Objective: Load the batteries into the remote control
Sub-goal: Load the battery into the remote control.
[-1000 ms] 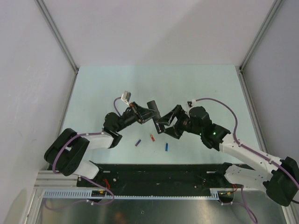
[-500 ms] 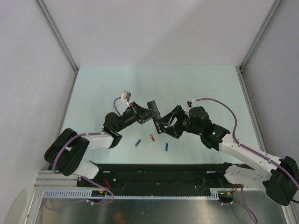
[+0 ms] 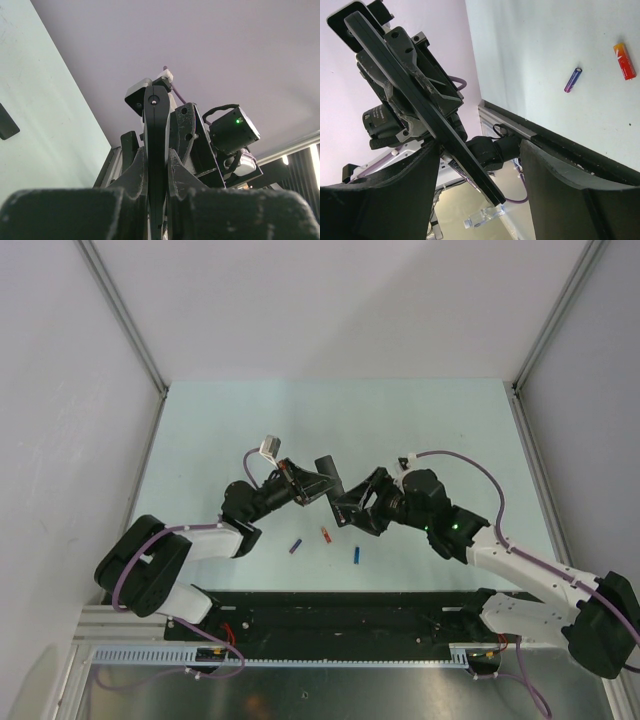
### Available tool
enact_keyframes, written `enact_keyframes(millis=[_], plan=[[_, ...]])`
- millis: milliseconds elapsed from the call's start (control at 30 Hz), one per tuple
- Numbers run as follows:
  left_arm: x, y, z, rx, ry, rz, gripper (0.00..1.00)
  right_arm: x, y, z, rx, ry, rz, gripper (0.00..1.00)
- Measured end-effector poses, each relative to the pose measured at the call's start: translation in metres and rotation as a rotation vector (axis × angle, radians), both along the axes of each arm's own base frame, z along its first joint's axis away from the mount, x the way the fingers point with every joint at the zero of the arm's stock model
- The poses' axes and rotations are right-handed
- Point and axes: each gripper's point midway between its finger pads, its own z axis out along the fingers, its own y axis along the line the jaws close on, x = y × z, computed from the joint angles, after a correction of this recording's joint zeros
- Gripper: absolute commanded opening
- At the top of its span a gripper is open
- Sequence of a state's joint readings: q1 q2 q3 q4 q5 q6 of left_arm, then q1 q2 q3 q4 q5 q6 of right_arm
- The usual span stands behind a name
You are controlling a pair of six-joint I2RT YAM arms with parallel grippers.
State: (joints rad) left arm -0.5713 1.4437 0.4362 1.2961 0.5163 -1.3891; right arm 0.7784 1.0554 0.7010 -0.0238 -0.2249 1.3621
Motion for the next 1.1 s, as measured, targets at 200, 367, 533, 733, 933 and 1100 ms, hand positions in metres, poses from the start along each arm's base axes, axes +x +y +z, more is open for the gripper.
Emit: enact_keyframes(millis=[200,367,533,733,933,1100], plan=[[0.000,0.000,0.000,0.001,0.002,-0.001,0.00,-0.001,0.002,0.000,0.003,-0.005,0.006,0.65],[0.000,0.000,-0.002,0.006,0.010,-0.002,0.00,-0.002,0.003,-0.001,0.006,-0.009,0.005,0.63],[0.000,0.000,-0.002,0.007,0.014,-0.003,0.00,-0.002,0.004,0.000,0.012,-0.015,0.009,0.63],[0.000,0.000,0.006,-0.006,0.004,-0.005,0.00,-0.003,0.009,0.005,0.036,-0.034,0.024,0.63],[-0.001,-0.001,0.006,-0.007,0.008,-0.013,0.00,-0.005,0.013,0.004,0.042,-0.037,0.037,0.63],[-0.002,-0.001,0.006,-0.009,0.014,-0.015,0.00,-0.005,0.013,0.004,0.048,-0.034,0.039,0.62]])
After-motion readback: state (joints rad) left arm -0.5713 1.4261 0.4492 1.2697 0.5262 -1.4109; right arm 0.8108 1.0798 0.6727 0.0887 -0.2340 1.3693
